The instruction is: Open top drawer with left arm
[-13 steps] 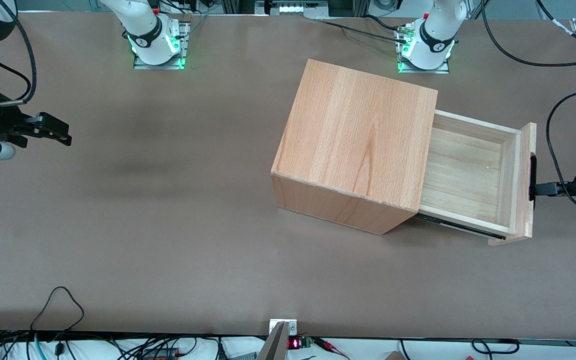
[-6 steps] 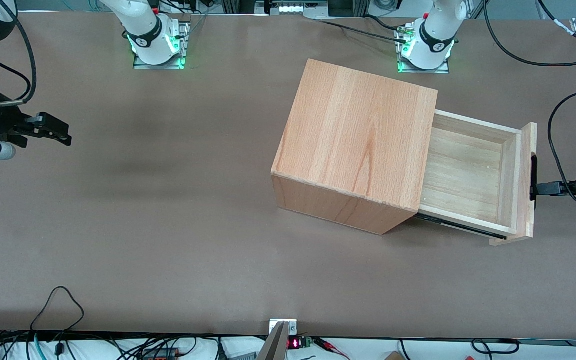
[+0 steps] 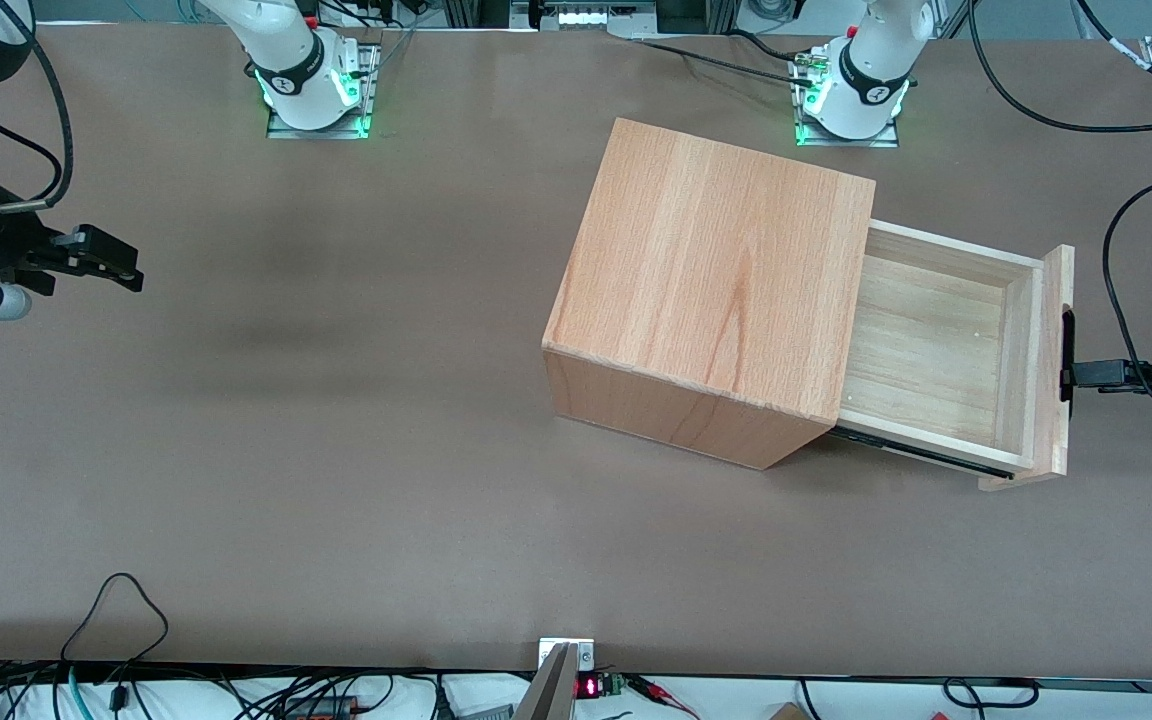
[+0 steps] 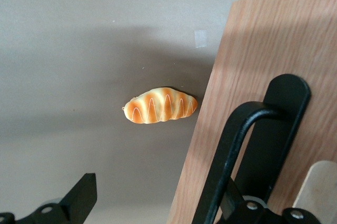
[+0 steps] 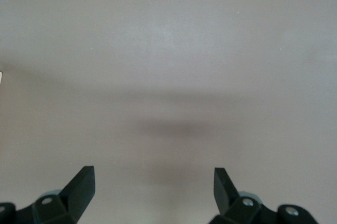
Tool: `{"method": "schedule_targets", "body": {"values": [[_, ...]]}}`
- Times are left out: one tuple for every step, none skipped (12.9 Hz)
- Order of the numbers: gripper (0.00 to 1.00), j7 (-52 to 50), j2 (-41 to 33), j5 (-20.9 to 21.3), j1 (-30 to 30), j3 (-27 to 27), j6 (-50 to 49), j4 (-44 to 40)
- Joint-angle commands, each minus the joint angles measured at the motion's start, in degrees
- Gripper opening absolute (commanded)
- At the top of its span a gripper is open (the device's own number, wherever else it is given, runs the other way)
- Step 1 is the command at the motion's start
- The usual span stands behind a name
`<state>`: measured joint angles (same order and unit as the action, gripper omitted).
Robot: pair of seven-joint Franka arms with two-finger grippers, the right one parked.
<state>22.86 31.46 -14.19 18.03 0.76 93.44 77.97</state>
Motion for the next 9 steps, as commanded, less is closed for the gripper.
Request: {"method": "schedule_targets", "body": {"values": [[1.00,4.0,0.8,0.0,1.6,0.2,-0.3,-2.6],[1.00,4.2,0.7,0.0,1.7,0.1,-0.4,-2.6],[1.00,4.2,0.4,0.0,1.7,0.2,-0.7,-2.6],[1.00,4.2,0.2,0.0,1.7,0.2,-1.5,-2.6],[1.00,4.2,-0.5,0.0,1.7,0.2,-2.1,-2.6],[1.00,4.2,-0.9,0.0,1.7,0.2,-2.2,-2.6],[1.00,4.2,-1.0,0.0,1.7,0.2,-2.5,-2.6],[1.00,4.2,-1.3,0.0,1.7,0.2,-3.1,-2.6],[1.00,4.1,-1.9,0.0,1.7,0.2,-3.3,-2.6]]}}
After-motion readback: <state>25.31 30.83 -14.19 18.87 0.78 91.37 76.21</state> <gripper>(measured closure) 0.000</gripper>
